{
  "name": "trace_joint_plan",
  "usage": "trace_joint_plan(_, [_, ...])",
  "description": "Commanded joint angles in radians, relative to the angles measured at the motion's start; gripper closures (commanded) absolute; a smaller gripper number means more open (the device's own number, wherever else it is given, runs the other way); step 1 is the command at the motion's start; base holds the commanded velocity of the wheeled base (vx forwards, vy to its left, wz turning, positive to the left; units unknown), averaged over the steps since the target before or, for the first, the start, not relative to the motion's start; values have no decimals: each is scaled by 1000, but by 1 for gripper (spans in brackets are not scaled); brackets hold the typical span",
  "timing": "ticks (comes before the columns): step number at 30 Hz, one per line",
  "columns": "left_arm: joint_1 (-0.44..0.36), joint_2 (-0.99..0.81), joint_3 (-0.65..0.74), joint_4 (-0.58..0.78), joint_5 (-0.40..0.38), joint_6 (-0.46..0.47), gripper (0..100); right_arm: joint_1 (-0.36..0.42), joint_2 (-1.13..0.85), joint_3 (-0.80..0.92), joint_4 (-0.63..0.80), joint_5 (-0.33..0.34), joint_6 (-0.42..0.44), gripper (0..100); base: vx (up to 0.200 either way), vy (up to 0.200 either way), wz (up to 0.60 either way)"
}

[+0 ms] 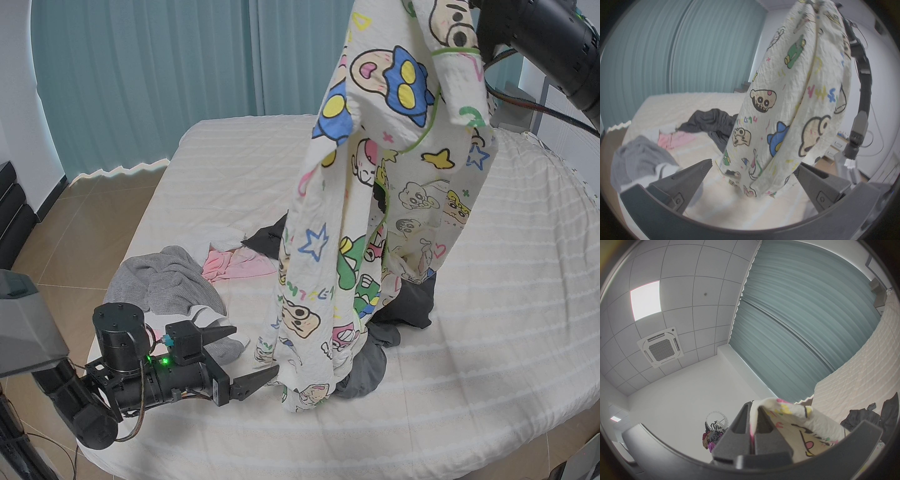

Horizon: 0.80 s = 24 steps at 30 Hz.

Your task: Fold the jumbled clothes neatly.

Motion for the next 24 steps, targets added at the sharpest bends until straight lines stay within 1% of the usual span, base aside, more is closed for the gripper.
trace_joint_plan(1, [-45,219,-37,-144,27,90,0,-1,1,16,-1,4,2,100,0,0,0])
trace_joint_plan(4, [-64,242,-30,-176,27,90,0,-1,3,16,-1,4,2,100,0,0,0])
trace_joint_plan(5, [-85,245,-20,-191,26,87,0,-1,1,18,-1,4,2,100,0,0,0])
trace_joint_plan(7, [-99,240,-16,-199,26,84,0,-3,0,19,-1,4,2,100,0,0,0])
trace_joint_plan(12, [-133,186,-1,-200,24,70,0,-11,1,22,-1,4,5,100,0,0,0])
trace_joint_plan(14, [-167,156,21,-200,22,53,0,-12,1,22,-1,4,5,100,0,0,0])
trace_joint_plan(15, [-167,156,21,-200,22,53,0,-12,1,22,-1,4,5,100,0,0,0])
trace_joint_plan(16, [-202,140,53,-200,26,55,0,-17,1,22,-1,4,5,100,0,0,0])
trace_joint_plan(17, [-214,137,64,-200,27,59,0,-20,1,22,-1,4,5,100,0,0,0])
trace_joint_plan(21, [-249,131,73,-202,53,67,0,-24,0,22,-1,4,5,100,0,0,0])
trace_joint_plan(22, [-263,130,67,-202,72,67,0,-24,-2,25,-1,4,5,100,0,0,0])
trace_joint_plan(24, [-274,137,47,-202,81,65,0,-24,0,25,-1,4,5,100,0,0,0])
